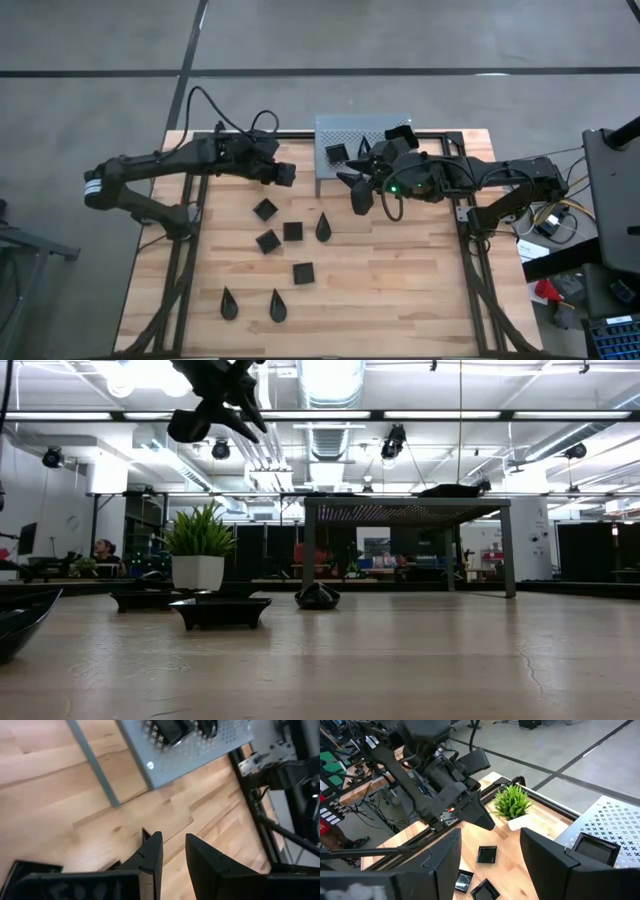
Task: Pick & Place Mini shaped plates
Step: Stack the black square plate on top of the black square plate on the shelf
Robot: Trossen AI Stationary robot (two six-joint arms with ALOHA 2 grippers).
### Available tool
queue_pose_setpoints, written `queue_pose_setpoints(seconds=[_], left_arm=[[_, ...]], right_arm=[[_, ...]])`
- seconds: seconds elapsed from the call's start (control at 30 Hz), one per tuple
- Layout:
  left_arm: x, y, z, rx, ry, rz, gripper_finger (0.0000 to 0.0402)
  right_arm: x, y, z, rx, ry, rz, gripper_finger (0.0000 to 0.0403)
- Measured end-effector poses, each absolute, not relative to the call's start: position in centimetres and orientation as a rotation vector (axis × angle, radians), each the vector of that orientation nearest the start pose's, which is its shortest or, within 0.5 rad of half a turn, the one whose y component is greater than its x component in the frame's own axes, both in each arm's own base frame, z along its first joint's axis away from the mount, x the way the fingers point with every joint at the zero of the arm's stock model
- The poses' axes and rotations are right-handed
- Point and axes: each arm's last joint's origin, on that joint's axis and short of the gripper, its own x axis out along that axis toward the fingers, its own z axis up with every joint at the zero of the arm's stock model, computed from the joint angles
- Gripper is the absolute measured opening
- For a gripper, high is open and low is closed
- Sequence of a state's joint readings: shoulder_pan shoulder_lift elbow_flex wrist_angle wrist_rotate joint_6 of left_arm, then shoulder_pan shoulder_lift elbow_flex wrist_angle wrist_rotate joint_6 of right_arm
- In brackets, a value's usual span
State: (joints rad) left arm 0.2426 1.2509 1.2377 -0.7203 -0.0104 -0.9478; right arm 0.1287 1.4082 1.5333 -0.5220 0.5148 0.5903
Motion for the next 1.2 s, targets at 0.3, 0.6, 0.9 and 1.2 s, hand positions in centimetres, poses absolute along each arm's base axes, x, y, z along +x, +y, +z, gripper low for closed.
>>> queue_pose_setpoints(seconds=[0.3, 0.6, 0.9, 1.2], left_arm=[[23.9, 5.4, 34.3, -0.929, 0.618, 0.654, 0.0076], [24.0, 5.0, 34.2, -0.91, 0.62, 0.665, 0.0076], [23.9, 5.0, 34.2, -0.913, 0.617, 0.677, 0.0076], [23.8, 5.1, 34.1, -0.902, 0.629, 0.701, 0.0076]], right_arm=[[29.7, 2.4, 41.7, 0.446, 0.262, -0.48, 0.0201], [29.7, 2.5, 41.6, 0.445, 0.29, -0.464, 0.0201], [29.7, 2.5, 41.6, 0.446, 0.291, -0.461, 0.0201], [29.7, 2.5, 41.6, 0.446, 0.29, -0.462, 0.0201]])
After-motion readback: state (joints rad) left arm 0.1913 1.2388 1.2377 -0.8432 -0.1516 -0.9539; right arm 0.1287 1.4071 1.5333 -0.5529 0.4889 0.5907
